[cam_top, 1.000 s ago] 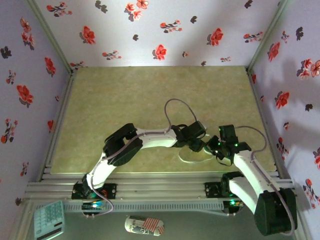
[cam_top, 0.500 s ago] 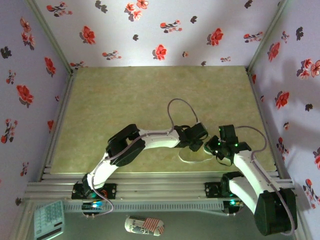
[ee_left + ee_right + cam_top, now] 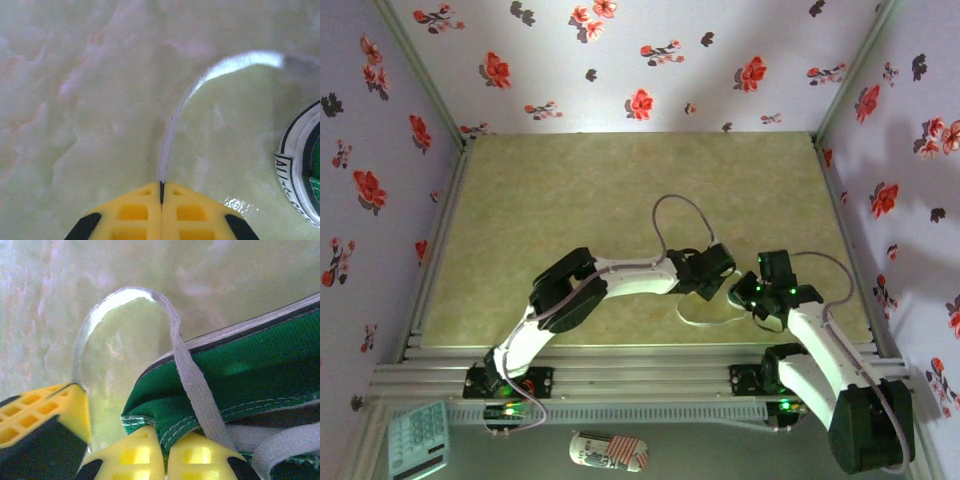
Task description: Tie the shoes
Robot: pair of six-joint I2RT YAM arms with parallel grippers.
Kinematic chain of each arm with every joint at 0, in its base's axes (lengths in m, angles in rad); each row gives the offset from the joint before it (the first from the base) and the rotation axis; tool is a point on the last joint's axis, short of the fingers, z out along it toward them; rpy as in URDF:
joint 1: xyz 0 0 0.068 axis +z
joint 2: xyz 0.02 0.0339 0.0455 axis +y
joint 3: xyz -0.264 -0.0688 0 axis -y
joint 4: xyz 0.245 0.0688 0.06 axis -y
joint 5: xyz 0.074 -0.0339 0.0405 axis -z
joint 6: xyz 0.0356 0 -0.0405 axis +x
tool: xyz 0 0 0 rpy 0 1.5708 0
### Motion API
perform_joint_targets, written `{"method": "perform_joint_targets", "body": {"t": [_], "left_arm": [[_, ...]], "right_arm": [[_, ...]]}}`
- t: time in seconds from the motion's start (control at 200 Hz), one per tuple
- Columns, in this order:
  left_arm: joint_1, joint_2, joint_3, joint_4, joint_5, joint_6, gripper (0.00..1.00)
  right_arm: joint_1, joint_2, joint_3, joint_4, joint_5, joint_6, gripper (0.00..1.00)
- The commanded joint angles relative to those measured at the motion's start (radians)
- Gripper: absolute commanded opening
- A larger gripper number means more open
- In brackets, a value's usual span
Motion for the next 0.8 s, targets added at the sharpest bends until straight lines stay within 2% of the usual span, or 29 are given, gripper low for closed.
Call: {"method": "perform_joint_targets", "body": {"t": [0.0, 0.19, 0.295, 0.51, 0.795], "left_arm": [[0.042, -0.127, -0.027, 0.01, 0.006, -0.024, 0.0], [0.13, -0.275, -0.104, 0.072, 0.068, -0.055, 0.0], [0.179, -0.341, -0.148, 0.08, 0.093, -0.068, 0.0], [0.291, -0.497, -0.283, 0.084, 0.107, -0.105, 0.0], [0.459, -0.791, -0.547, 0.072, 0.089, -0.169, 0.0]], "right_arm": [[0.002, -0.025, 0.058, -0.077, 0.061, -0.064, 0.0], [0.017, -0.008, 0.203, -0.096, 0.06, -0.193, 0.0], [0.077, 0.065, 0.311, -0.113, 0.083, -0.295, 0.0], [0.265, 0.332, 0.591, -0.132, 0.152, -0.503, 0.0], [0.349, 0.724, 0.977, -0.081, 0.101, -0.691, 0.0]]}}
